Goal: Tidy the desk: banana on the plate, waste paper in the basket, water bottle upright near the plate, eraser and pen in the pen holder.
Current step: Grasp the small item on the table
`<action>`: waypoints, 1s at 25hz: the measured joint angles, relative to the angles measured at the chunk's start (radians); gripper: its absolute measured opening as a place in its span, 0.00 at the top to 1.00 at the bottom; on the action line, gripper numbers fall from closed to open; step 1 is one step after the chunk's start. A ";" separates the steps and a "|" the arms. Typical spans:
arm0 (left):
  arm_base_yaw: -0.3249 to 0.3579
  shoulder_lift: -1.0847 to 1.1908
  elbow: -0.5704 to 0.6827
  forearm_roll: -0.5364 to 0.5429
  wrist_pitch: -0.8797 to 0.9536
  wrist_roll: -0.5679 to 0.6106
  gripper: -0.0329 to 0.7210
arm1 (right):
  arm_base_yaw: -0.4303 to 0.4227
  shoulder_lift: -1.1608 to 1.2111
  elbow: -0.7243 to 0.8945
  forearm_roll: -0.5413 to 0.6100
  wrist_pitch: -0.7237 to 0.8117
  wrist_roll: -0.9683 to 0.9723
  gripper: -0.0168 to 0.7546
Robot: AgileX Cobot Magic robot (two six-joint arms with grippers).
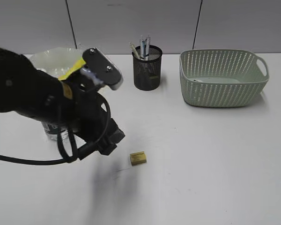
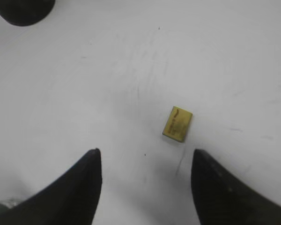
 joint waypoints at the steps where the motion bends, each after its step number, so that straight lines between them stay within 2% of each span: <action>1: 0.000 0.032 -0.011 0.001 -0.005 0.001 0.35 | 0.000 0.000 0.000 0.000 0.000 0.000 0.46; 6: -0.006 0.163 -0.094 0.002 0.016 0.013 0.35 | 0.000 0.000 0.000 0.000 -0.001 0.000 0.49; 11: -0.027 0.271 -0.216 0.003 0.130 0.063 0.21 | 0.000 -0.001 0.000 0.001 -0.002 0.000 0.49; 13: -0.034 0.309 -0.270 0.003 0.180 0.072 0.18 | 0.000 -0.001 0.000 0.001 -0.002 0.000 0.49; 25: -0.041 0.507 -0.494 0.073 0.388 0.091 0.20 | 0.000 -0.002 0.000 0.001 -0.002 0.000 0.49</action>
